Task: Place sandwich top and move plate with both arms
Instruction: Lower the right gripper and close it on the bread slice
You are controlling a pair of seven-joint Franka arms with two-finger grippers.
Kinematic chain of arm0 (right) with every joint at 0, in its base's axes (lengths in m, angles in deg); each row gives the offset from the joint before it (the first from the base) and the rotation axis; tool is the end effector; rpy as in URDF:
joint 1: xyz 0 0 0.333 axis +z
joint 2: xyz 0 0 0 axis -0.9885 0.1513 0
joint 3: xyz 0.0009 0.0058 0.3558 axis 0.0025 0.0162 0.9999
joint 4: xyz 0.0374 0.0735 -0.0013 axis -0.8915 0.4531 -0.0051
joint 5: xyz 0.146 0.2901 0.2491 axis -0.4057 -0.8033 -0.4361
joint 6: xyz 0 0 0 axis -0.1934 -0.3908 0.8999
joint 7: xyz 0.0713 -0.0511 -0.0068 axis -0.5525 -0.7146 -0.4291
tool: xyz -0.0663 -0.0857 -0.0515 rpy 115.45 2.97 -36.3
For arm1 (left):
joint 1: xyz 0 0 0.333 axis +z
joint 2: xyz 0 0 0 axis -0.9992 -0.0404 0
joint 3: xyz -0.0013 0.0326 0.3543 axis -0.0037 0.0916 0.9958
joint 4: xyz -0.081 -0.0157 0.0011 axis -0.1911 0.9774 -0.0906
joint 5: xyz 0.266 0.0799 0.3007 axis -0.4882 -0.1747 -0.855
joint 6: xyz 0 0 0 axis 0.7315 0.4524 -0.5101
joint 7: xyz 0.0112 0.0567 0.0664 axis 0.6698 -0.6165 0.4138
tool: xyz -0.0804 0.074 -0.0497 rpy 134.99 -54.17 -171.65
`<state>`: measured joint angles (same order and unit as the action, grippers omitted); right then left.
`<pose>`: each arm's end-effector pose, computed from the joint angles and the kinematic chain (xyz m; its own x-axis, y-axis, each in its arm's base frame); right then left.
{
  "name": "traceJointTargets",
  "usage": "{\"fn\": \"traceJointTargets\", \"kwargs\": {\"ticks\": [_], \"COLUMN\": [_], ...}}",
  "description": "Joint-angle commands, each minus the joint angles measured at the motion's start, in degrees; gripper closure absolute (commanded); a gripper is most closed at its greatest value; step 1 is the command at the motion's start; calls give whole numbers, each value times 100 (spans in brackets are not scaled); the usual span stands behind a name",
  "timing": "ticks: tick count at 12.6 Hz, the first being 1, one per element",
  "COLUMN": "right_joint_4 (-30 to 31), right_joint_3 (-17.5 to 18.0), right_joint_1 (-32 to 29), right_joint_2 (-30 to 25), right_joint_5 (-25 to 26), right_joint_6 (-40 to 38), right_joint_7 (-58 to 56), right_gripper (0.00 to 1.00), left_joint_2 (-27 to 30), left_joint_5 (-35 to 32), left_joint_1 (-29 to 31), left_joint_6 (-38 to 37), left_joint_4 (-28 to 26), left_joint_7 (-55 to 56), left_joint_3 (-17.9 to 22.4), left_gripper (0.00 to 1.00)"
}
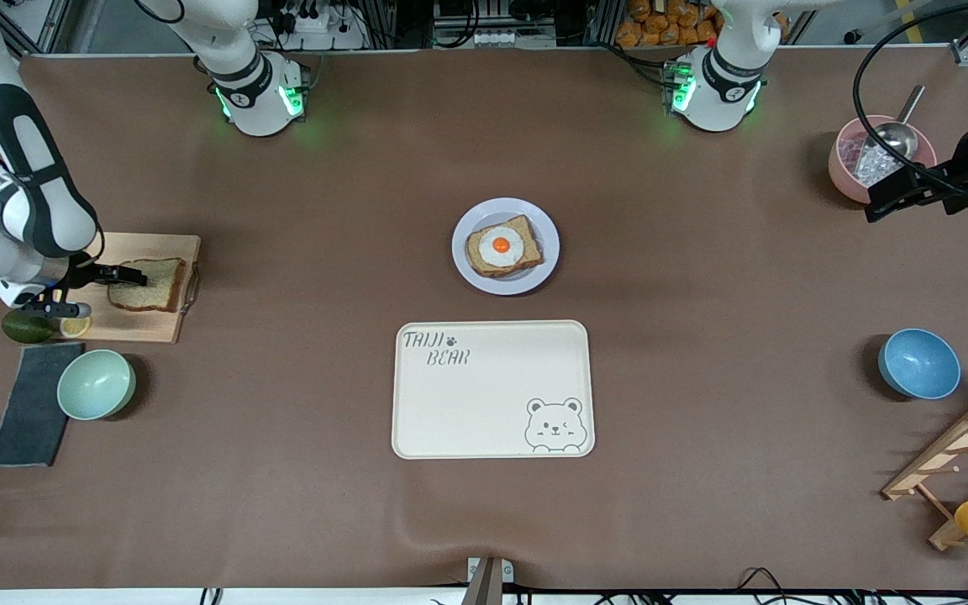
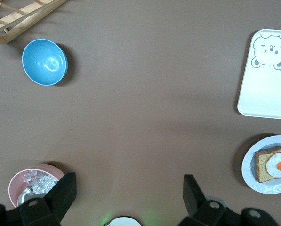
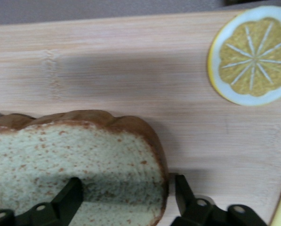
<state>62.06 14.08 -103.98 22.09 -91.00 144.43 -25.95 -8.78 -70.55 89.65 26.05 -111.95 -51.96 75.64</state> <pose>0.4932 -0.2498 0.1934 0.9738 -0.0519 -0.2214 -0.0722 -0.9938 -0.0844 0.5749 -0.0327 0.6711 0.9925 0.0981 -0.0729 0.0967 -0.9951 -0.0224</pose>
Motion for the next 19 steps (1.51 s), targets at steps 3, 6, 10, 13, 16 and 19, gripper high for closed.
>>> {"fn": "traceJointTargets", "kwargs": {"ticks": [3,6,10,13,16,19], "right_joint_4": [-34,-34,-69,-131,-192,-192], "right_joint_3": [30,30,30,30,30,30], "right_joint_1": [-148,-166,-174,-157,-227,-201], "right_joint_2": [96,96,79,-9,-35,-132], "right_joint_5": [48,48,48,48,48,48], "right_joint_6": [95,104,121,104,69,7], "right_joint_7": [-66,-259,-470,-567,-726,-726], "right_gripper": [100,100,100,100,100,100], "left_joint_2": [45,62,89,115,133,124], "left_joint_5": [-72,-89,-116,-107,-98,-107], "left_joint_1": [14,49,93,269,269,269], "left_joint_6": [40,40,22,22,22,22], "left_joint_4": [-18,-18,-10,-1,-10,-10], "left_joint_7": [-56,-65,-38,-65,-65,-65], "left_joint_3": [-6,20,90,55,47,47], "left_gripper": [0,0,0,0,0,0]}}
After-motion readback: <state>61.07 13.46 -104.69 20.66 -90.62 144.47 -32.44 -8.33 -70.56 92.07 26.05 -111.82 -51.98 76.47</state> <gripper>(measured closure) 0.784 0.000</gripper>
